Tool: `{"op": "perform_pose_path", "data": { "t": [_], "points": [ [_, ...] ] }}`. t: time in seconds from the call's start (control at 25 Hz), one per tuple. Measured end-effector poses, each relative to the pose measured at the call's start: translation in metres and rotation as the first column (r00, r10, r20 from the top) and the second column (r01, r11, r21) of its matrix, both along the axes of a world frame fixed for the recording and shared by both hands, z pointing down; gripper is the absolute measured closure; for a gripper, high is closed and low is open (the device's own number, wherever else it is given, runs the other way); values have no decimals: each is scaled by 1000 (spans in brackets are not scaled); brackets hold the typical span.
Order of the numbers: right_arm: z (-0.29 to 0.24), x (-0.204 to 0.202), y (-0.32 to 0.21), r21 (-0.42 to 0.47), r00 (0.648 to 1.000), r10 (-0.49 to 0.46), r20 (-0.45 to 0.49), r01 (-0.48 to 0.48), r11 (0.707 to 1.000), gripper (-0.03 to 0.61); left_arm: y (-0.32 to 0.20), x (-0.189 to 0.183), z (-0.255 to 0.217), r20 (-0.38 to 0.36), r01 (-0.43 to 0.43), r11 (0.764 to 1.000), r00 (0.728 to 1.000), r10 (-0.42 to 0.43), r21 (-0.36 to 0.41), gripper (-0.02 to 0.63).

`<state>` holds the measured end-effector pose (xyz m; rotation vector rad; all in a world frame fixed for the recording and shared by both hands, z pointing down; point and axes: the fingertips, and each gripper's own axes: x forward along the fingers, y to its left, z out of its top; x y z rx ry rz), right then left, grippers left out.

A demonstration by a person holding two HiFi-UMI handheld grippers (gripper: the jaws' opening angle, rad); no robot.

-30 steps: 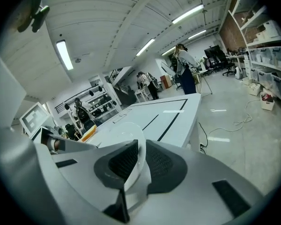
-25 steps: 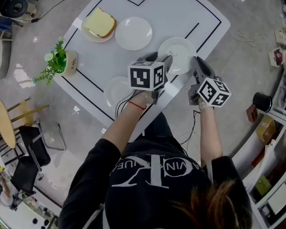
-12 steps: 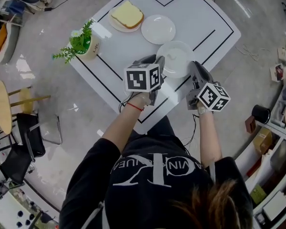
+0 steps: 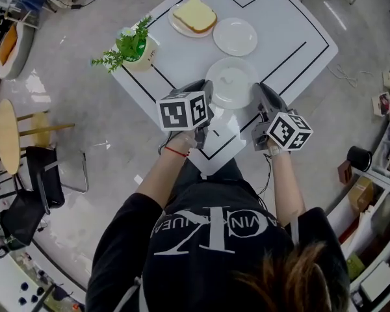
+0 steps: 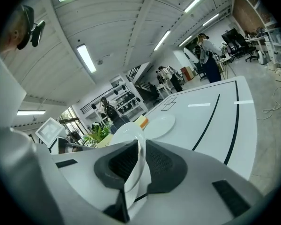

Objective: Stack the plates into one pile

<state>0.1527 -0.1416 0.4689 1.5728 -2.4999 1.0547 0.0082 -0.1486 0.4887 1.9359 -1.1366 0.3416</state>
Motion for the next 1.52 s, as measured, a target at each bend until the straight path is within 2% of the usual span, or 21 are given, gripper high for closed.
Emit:
{"op": "perform_pose_path", "data": {
  "t": [0.44,0.6,0.8,0.92,1.04,1.16,1.32,1.4,1.52],
  "points": [
    [34,-50,38,-122,997,-66,49,71,990,528,49,-51,32,6,41,989,999,-41,-141,560],
    [52,-60,47,-168,996,-85,36,90,982,528,60,-59,44,20,47,983,999,-44,-176,548],
    [59,-65,51,-179,994,-112,6,112,978,528,67,-61,53,51,45,979,998,-35,-199,528],
    [61,-68,50,-180,990,-138,-37,130,975,529,71,-61,59,78,32,977,997,-16,-209,513],
    [66,-72,51,-186,973,-191,-127,165,969,521,73,-58,62,105,9,978,994,13,-209,471],
    [71,-73,54,-191,944,-238,-227,196,962,505,75,-57,64,115,-3,978,993,28,-208,463],
    [74,-76,57,-189,887,-300,-352,246,951,479,76,-54,63,140,-36,980,988,64,-196,448],
    [74,-76,57,-188,870,-315,-379,260,947,474,76,-52,63,171,-63,981,981,94,-183,439],
    [74,-76,57,-188,866,-318,-386,264,946,472,77,-51,64,198,-88,981,973,122,-172,436]
  ]
}}
